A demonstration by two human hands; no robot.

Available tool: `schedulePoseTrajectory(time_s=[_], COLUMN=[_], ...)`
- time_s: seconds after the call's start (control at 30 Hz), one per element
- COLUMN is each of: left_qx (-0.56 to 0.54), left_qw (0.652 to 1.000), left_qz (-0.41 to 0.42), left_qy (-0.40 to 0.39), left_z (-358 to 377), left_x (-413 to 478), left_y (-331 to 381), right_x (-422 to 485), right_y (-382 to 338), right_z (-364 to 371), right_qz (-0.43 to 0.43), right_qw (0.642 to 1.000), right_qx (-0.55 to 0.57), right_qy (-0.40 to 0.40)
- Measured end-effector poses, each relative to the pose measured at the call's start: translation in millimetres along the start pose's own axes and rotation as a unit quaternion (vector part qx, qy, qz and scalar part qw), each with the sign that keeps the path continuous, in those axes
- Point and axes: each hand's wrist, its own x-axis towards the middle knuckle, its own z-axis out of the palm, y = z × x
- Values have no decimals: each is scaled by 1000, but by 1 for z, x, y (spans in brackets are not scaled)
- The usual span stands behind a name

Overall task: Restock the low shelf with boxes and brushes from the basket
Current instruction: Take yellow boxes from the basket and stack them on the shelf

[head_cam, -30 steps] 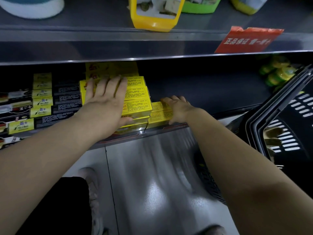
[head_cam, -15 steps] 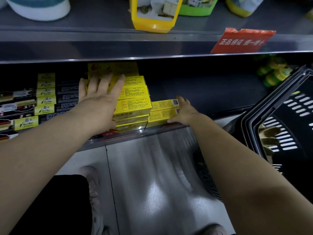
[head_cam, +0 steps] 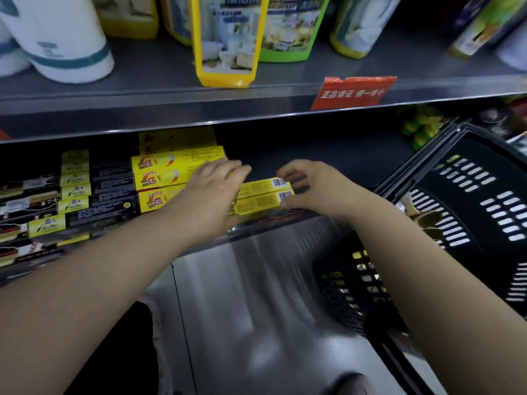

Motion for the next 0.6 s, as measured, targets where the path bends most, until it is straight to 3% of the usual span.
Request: schedulePoseTrajectory(time_s=[0.17,0.33,0.47,0.6], left_qx=[-97,-178,-159,-51], left_qw=[989,955,939,944], left_qz=[113,227,302,323], left_qy=[18,63,40,-52], left_z=[6,7,17,25], left_x=[0,2,15,48], left_y=[67,126,162,194], right_x=[-68,-115,-139,-145], right_y=[21,58,101,147], right_z=[-25,-32,-23,-29], right_qz=[-25,58,192,297], right_qw=[987,949,904,854], right_qx=[70,149,298,368], right_qy=[143,273,240,215])
